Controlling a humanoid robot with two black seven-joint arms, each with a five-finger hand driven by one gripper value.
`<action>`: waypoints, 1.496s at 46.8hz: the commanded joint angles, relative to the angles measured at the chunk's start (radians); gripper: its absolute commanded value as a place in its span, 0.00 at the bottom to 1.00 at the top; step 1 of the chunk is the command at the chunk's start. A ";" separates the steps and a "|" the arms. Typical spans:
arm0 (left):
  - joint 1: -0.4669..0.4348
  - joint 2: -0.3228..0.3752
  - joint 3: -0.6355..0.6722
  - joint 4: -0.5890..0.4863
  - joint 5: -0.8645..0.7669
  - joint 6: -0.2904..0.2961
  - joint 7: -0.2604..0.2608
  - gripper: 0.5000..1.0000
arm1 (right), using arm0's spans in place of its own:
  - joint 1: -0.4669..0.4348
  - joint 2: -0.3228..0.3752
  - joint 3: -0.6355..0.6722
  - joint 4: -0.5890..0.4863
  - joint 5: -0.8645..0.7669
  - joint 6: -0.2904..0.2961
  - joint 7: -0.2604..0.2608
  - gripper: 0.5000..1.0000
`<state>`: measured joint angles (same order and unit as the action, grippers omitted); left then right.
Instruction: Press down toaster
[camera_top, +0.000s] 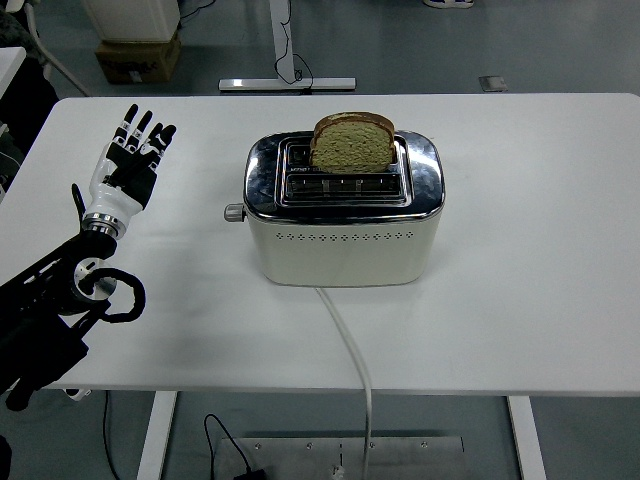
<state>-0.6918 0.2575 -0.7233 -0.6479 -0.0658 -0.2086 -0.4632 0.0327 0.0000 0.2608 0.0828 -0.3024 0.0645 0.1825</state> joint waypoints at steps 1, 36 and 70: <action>0.000 -0.001 0.001 -0.001 0.000 0.001 0.000 1.00 | 0.000 0.000 0.000 0.000 -0.001 0.000 0.000 1.00; 0.006 0.039 0.001 -0.001 0.003 -0.002 -0.003 1.00 | -0.001 0.000 0.000 0.000 0.000 0.000 0.000 1.00; 0.026 0.095 0.002 -0.068 0.018 -0.074 -0.003 1.00 | -0.001 0.000 0.000 0.000 0.000 0.000 0.000 1.00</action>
<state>-0.6604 0.3411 -0.7222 -0.7109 -0.0604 -0.2866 -0.4665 0.0322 0.0000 0.2608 0.0828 -0.3022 0.0644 0.1825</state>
